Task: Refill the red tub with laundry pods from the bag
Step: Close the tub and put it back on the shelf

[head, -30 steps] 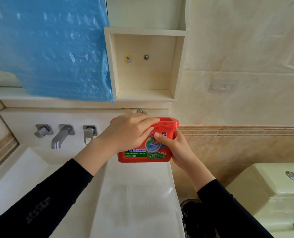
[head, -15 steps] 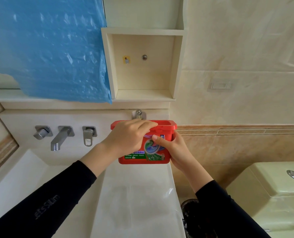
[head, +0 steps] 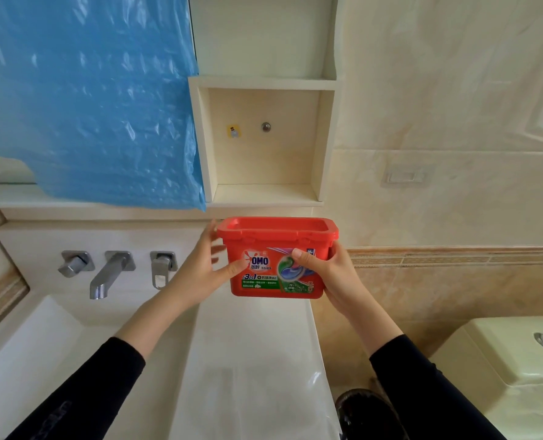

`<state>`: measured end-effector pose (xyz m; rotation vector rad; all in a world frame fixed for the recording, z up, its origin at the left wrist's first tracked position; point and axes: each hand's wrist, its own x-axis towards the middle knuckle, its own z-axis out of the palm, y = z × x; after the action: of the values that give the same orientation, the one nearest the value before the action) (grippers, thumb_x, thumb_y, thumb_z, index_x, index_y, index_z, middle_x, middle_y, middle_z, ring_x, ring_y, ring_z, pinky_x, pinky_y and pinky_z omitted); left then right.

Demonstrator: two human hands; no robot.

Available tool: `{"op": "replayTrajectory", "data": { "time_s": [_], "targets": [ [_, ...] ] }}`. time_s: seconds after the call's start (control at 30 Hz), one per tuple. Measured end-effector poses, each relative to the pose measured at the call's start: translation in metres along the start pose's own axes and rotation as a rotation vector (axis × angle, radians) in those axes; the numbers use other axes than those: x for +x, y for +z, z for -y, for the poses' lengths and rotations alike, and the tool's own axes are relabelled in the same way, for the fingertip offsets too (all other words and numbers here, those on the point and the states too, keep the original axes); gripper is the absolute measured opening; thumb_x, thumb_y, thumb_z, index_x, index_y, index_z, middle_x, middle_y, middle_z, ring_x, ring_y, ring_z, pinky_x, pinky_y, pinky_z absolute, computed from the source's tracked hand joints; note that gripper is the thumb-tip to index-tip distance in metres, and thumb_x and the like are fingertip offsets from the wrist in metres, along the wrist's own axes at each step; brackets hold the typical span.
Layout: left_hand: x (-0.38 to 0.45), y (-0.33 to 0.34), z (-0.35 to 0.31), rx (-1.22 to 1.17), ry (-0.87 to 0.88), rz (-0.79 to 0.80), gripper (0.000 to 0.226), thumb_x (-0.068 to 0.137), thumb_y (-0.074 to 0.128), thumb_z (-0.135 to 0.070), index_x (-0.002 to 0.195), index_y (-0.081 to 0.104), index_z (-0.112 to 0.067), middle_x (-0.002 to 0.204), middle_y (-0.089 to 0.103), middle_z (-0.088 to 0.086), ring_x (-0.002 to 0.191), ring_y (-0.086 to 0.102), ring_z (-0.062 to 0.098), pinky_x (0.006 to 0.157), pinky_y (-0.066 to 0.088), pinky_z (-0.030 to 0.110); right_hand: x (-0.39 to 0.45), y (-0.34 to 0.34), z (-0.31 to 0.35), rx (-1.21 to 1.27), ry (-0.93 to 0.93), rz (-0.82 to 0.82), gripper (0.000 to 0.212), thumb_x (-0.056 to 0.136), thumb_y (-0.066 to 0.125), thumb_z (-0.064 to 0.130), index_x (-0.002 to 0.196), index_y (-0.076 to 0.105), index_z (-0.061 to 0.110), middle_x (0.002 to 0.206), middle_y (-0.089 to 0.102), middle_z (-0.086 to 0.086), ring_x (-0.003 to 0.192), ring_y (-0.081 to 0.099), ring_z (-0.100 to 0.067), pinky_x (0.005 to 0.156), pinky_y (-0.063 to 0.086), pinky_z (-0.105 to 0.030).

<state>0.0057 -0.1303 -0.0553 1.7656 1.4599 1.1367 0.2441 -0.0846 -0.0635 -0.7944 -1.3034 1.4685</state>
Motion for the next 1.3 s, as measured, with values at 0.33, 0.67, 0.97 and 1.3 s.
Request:
{"op": "replayTrajectory", "data": {
  "time_s": [0.33, 0.67, 0.97, 1.3],
  "targets": [
    [0.068, -0.019, -0.030, -0.135, 0.040, -0.134, 0.061, 0.081, 0.072, -0.029, 0.132, 0.039, -0.024, 0.117, 0.057, -0.012, 0.101, 0.057, -0.001, 0.073, 0.047, 0.013, 0.062, 0.013, 0.049, -0.070, -0.148, -0.005, 0.051, 0.071, 0.080, 0.024, 0.116, 0.059, 0.012, 0.105, 0.075, -0.012, 0.097, 0.073, -0.033, 0.077, 0.061, -0.041],
    [0.140, -0.019, -0.029, -0.143, 0.021, -0.239, 0.050, 0.083, 0.070, -0.014, 0.122, 0.040, -0.024, 0.103, 0.052, -0.019, 0.092, 0.051, -0.005, 0.067, 0.042, 0.009, 0.132, 0.012, 0.053, -0.369, -0.229, -0.178, 0.026, 0.089, 0.070, 0.019, 0.110, 0.055, 0.019, 0.097, 0.069, 0.005, 0.088, 0.069, -0.009, 0.065, 0.057, -0.018],
    [0.167, -0.012, -0.002, -0.063, -0.051, -0.302, 0.047, 0.089, 0.064, -0.028, 0.131, 0.044, -0.018, 0.124, 0.061, 0.002, 0.109, 0.059, 0.020, 0.091, 0.049, 0.037, 0.163, 0.013, 0.031, -0.584, -0.187, -0.275, 0.032, 0.098, 0.053, 0.018, 0.128, 0.046, 0.011, 0.107, 0.060, 0.000, 0.103, 0.062, -0.023, 0.089, 0.054, -0.042],
    [0.180, -0.006, 0.002, 0.095, -0.070, -0.413, 0.039, 0.091, 0.059, -0.031, 0.122, 0.050, -0.009, 0.116, 0.066, 0.009, 0.103, 0.063, 0.028, 0.087, 0.051, 0.039, 0.177, 0.014, 0.030, -0.731, -0.133, -0.335, 0.033, 0.101, 0.048, 0.019, 0.132, 0.043, 0.008, 0.125, 0.064, -0.012, 0.110, 0.061, -0.033, 0.081, 0.048, -0.036]
  ]
}}
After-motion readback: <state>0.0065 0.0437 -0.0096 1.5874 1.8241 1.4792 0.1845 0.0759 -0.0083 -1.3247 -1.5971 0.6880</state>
